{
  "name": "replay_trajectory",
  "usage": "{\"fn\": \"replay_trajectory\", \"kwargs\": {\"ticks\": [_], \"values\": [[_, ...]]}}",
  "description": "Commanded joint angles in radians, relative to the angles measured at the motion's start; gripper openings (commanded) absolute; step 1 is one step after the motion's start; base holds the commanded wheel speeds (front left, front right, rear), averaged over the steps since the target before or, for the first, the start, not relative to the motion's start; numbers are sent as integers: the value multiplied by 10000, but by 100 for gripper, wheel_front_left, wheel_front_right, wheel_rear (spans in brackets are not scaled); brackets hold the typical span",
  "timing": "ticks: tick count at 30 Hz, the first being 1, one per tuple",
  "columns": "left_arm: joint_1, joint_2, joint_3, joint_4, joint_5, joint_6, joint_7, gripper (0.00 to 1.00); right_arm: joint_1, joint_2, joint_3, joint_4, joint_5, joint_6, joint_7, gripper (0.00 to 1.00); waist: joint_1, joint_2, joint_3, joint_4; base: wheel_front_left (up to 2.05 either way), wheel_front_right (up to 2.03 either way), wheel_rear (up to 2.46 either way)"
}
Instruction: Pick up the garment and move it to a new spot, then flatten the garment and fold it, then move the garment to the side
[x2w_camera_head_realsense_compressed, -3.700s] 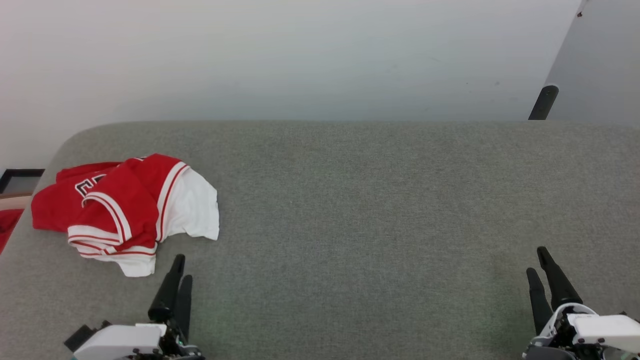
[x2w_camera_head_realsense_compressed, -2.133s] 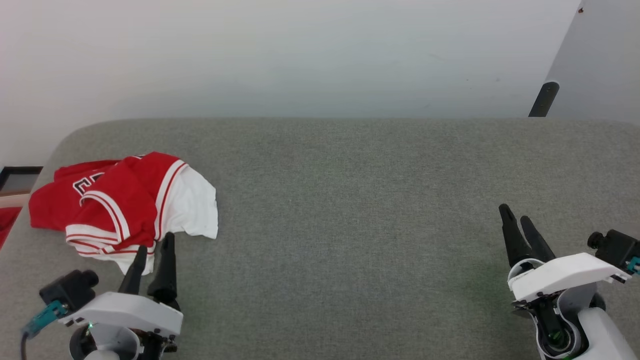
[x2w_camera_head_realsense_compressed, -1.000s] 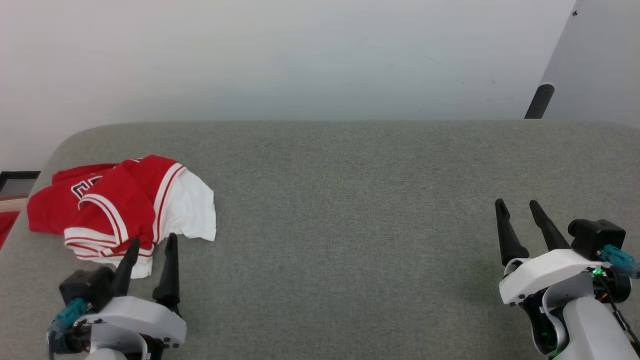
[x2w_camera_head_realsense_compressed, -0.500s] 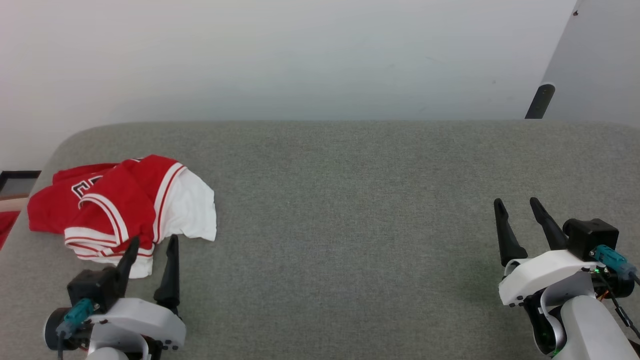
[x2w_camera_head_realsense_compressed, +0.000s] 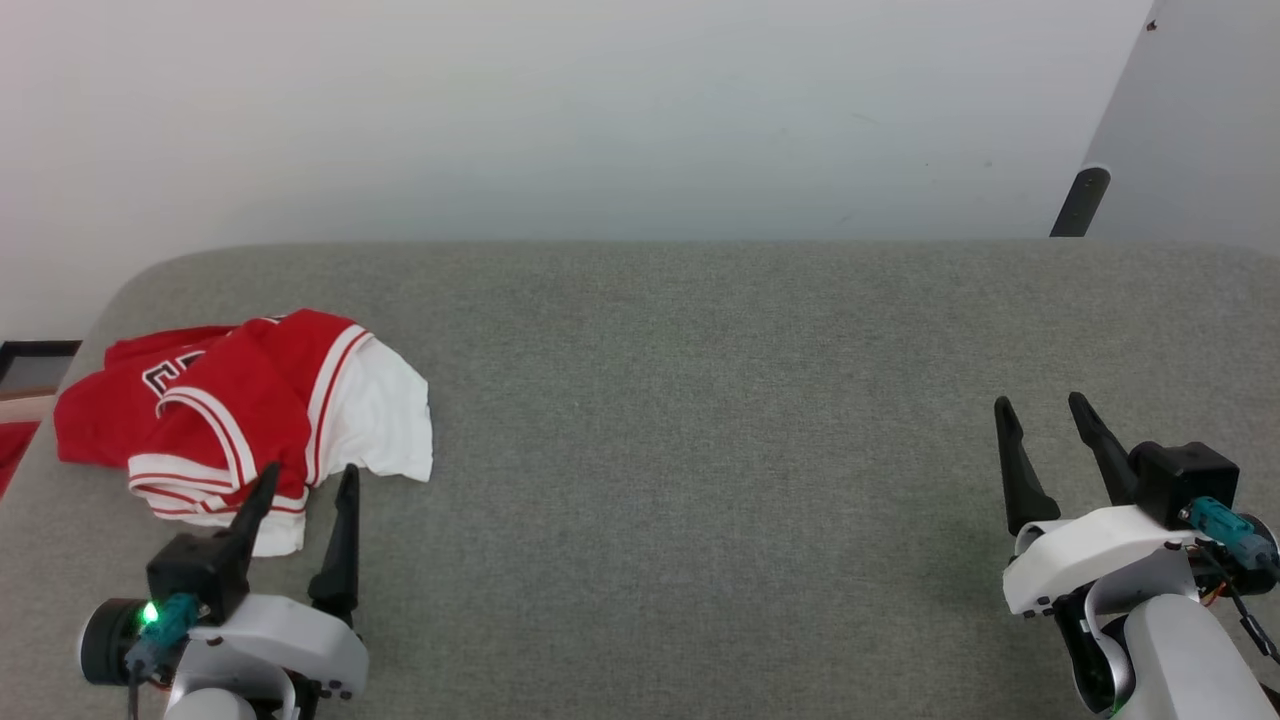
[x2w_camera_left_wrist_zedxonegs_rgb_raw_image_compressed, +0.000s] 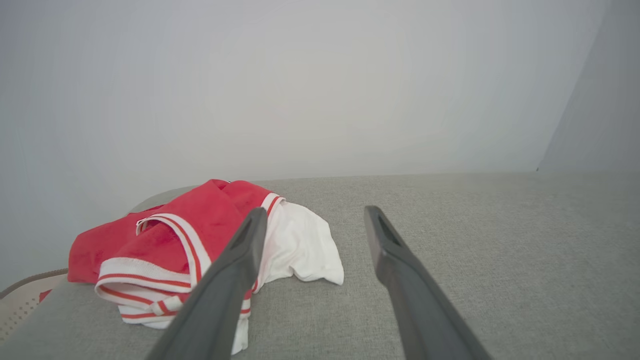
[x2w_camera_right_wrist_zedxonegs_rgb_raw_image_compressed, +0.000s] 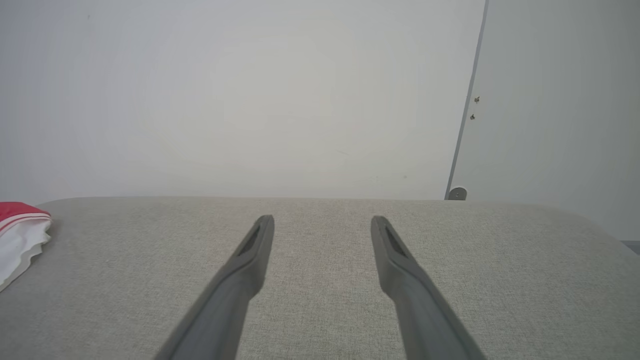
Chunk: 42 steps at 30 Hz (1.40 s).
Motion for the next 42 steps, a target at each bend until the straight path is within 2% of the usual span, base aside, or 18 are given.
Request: {"fn": "replay_trajectory", "kwargs": {"ticks": [1,8,12,20,25,42], "values": [[-87,80,-36,15,198,-24,-80,100,9,6,-29,13,-161,7,-76,100,0,0,6,-11,0,0,0],[-146,221,-156,118,460,-25,-194,100,-23,26,-7,72,-589,7,-194,100,0,0,45,-8,0,0,0],[-178,227,-217,194,293,-25,-174,100,-67,76,-63,33,-469,7,-196,100,0,0,58,52,0,0,0],[-282,206,-129,445,-211,-25,-175,100,15,111,180,49,-357,7,-196,100,0,0,157,576,0,0,0],[-381,130,79,570,-101,-20,-175,100,-7,77,534,111,-274,6,-196,100,0,0,227,1382,0,0,0],[-148,-619,853,455,736,212,-174,100,-290,200,1439,225,118,6,-196,100,0,0,355,4966,0,0,0]]}}
